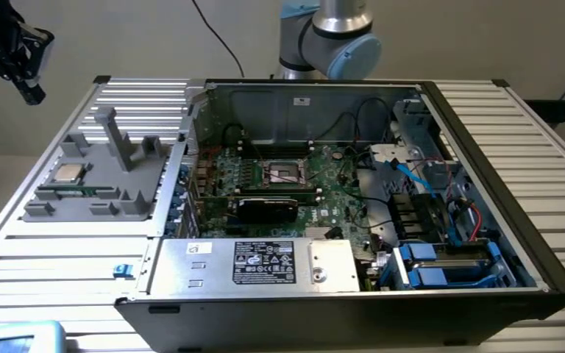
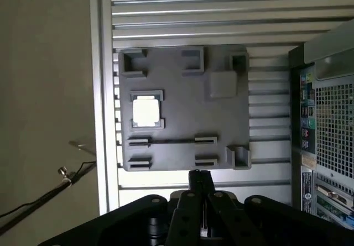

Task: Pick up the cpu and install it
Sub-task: 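Reach for the cpu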

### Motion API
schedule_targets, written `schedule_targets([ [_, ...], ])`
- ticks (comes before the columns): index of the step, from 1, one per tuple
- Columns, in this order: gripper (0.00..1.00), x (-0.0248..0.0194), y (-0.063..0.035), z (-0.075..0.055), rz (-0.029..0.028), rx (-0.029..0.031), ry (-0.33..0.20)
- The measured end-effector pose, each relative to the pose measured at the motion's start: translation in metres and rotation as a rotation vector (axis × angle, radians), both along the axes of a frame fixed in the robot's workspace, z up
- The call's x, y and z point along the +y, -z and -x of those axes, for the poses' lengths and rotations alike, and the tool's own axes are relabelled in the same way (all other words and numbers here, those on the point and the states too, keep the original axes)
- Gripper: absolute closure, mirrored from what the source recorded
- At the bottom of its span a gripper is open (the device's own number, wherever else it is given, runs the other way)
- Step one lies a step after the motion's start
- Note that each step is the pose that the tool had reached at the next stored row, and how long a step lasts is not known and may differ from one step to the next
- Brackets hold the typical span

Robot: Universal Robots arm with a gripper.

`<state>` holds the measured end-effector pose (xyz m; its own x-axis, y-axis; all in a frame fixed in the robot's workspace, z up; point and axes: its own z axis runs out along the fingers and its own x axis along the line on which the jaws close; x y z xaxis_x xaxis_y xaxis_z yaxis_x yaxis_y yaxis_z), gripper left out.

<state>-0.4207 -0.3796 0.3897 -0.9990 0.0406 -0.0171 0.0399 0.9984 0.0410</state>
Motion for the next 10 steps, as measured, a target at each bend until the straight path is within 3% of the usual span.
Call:
schedule_targets([
  [5,0.89,0.0098,0.0005,0.006,0.0023,0.0014,-0.003],
  [10,0.89,0.0155,0.0008,0.017,0.0023,0.0025,-0.007],
])
